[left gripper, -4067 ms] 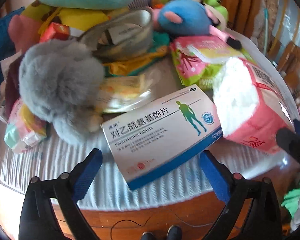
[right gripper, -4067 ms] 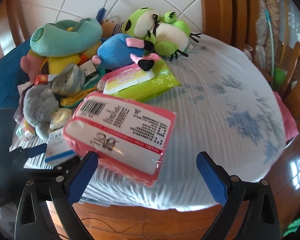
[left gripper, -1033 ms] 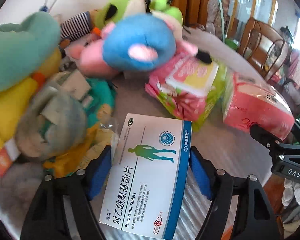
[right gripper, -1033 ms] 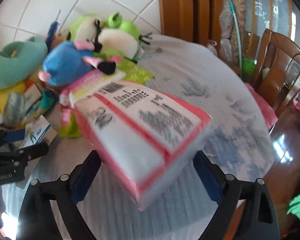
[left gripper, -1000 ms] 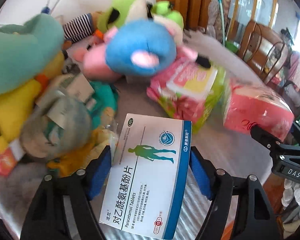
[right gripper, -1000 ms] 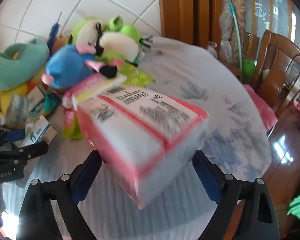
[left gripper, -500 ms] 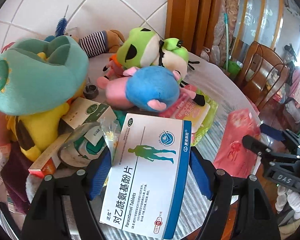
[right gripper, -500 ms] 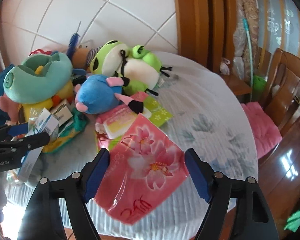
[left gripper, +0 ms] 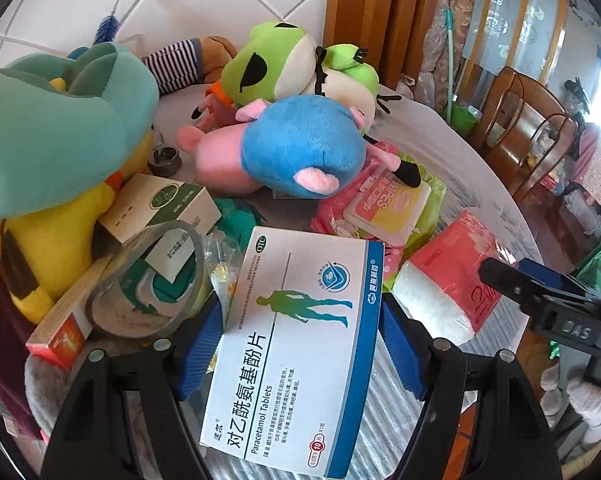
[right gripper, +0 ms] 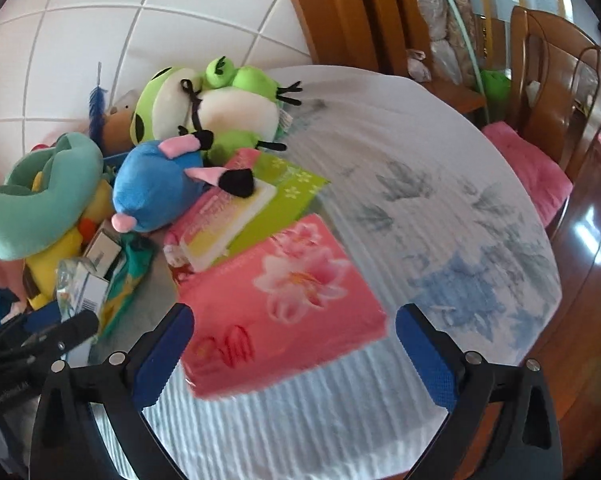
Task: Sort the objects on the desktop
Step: 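Lift the paracetamol box with the left gripper while the right turns the tissue pack flower side up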
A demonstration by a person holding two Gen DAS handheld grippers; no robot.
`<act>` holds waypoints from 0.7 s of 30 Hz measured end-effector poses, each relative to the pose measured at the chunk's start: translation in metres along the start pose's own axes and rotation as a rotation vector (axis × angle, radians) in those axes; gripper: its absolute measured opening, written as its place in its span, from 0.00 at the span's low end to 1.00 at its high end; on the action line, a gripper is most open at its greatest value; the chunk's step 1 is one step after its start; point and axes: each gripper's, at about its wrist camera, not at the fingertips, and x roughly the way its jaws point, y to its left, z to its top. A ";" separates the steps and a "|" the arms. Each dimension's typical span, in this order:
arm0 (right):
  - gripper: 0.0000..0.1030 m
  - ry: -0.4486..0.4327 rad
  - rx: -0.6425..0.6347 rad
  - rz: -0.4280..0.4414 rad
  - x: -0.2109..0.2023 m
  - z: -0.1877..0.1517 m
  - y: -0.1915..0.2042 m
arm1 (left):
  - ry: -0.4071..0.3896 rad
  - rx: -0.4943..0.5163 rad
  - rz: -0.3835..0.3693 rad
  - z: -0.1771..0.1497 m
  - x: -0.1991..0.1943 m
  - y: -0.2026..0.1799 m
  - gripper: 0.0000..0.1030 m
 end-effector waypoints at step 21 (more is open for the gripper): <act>0.51 0.021 -0.370 0.136 -0.002 0.027 -0.037 | -0.017 -0.279 0.200 -0.027 -0.007 -0.040 0.73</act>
